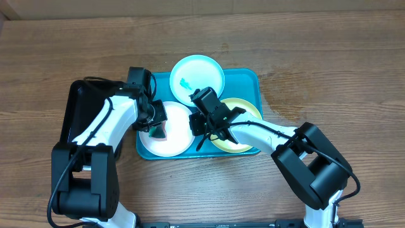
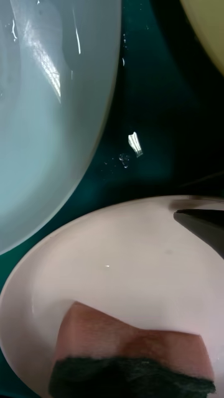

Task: Clean dirty plates on tray and stack at the side
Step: 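Scrub the white plate's green stain with the sponge in the left gripper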

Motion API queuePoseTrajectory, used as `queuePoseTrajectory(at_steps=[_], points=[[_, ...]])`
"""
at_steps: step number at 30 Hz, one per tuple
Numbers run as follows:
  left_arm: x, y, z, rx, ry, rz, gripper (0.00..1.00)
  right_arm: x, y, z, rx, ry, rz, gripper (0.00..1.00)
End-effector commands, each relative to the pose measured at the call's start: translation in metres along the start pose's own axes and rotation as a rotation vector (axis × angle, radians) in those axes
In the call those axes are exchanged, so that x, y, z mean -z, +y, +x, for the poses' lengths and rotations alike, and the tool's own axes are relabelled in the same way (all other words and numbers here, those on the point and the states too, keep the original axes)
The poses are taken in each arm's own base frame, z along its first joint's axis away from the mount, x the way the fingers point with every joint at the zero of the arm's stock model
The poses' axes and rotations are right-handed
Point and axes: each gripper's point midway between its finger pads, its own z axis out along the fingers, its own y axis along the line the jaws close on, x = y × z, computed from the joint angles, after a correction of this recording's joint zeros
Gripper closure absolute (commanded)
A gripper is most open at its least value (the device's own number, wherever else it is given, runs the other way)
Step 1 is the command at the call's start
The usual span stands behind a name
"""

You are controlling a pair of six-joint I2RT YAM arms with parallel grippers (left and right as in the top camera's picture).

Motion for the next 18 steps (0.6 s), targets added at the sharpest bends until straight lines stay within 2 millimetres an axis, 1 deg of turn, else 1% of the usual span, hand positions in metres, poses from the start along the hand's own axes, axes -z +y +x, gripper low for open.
queuePoseTrajectory(at_steps=[1,4,8,11,12,13,14,15,16,17,18], points=[[0.001,-0.013,0.000,-0.004,0.021,0.064,0.96,0.000,0.002,-0.011,-0.006,-0.022,-0.004,0.86],[-0.004,-0.018,0.008,-0.015,0.041,0.082,0.95,0.000,0.002,-0.011,-0.006,-0.022,-0.004,0.86],[-0.018,-0.014,0.020,-0.034,0.046,0.057,0.96,0.000,0.002,-0.011,-0.006,-0.022,-0.004,0.86],[-0.021,-0.014,0.024,-0.038,0.051,0.056,0.96,0.000,0.002,-0.011,-0.006,-0.022,-0.004,0.86],[-0.021,-0.014,0.023,-0.038,0.050,0.057,0.94,0.000,0.002,-0.011,-0.006,-0.022,-0.004,0.86],[-0.021,-0.014,0.022,-0.039,0.046,0.058,0.81,0.000,0.002,-0.011,-0.006,-0.022,-0.004,0.86],[-0.021,-0.014,0.022,-0.040,0.043,0.059,0.74,0.000,0.002,-0.011,-0.006,-0.022,-0.004,0.86],[-0.021,-0.014,0.021,-0.040,0.040,0.057,0.72,0.000,0.002,-0.011,-0.006,-0.022,-0.004,0.86],[-0.021,-0.013,0.020,-0.040,0.035,0.049,0.68,0.000,0.002,-0.011,-0.006,-0.022,-0.004,0.86],[-0.021,-0.011,0.019,-0.041,0.031,0.039,0.66,0.000,0.002,-0.011,-0.006,-0.022,-0.004,0.86],[-0.021,-0.009,0.018,-0.041,0.026,0.028,0.69,0.000,0.002,-0.011,-0.006,-0.022,-0.004,0.86]])
